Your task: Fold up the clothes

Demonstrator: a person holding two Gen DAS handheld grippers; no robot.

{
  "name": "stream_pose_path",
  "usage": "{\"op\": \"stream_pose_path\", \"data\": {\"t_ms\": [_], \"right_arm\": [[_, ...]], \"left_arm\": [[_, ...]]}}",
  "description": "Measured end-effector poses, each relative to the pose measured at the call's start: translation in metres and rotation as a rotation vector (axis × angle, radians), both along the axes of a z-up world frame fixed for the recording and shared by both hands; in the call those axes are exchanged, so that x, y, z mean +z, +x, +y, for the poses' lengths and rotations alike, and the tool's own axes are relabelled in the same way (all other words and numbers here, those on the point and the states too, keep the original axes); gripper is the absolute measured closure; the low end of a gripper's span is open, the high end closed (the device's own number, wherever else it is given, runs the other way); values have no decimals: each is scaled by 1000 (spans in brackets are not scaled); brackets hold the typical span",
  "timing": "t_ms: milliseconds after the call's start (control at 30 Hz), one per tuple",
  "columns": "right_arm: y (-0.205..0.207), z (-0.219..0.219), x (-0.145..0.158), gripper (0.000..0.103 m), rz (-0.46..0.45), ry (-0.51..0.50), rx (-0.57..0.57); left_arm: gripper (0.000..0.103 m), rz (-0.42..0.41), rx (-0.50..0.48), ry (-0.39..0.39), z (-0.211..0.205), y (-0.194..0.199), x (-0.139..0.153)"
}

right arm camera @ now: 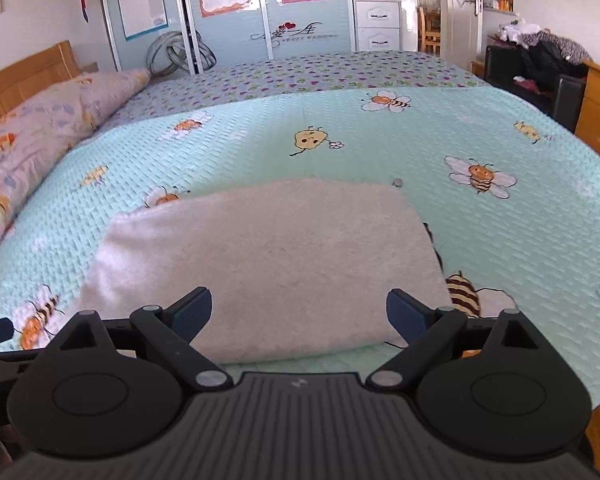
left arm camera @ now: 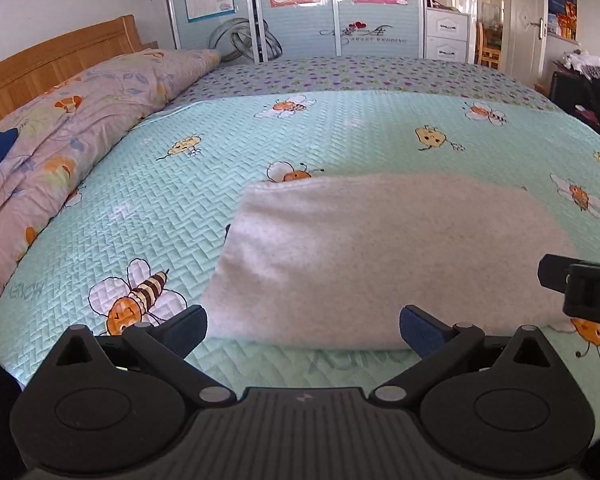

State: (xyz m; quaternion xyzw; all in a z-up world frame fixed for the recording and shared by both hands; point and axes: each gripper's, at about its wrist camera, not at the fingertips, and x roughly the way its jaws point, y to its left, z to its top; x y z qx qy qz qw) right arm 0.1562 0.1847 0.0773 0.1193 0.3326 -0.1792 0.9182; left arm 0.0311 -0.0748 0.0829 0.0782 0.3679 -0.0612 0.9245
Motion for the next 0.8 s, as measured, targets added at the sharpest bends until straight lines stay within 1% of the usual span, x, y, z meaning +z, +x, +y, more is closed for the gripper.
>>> {"op": "stream_pose_path", "data": {"t_ms": [33,233,400,600,700,800], "right_arm": [[-1,2,0,9,5,-10,-1],[-10,7,7,8,-4,-47,-5],[-8,10,10,8,4,-40,-7],[-3,17,0,8,35,-16,-10],[0,24,-8,8,60,-1,13],[3,33,-18,8,87,-12,46]], "left_arm": [[1,1,-4,4,-1,-1,-1],[1,1,-6,11,-2,-3,-1],[1,15,-11,8,-5,-4,-6],[1,59,-21,0,-7,-5,-22],[1,78,-33,5,-6,-7,-32],[1,97,-32,13,-4,-8,-40]]}}
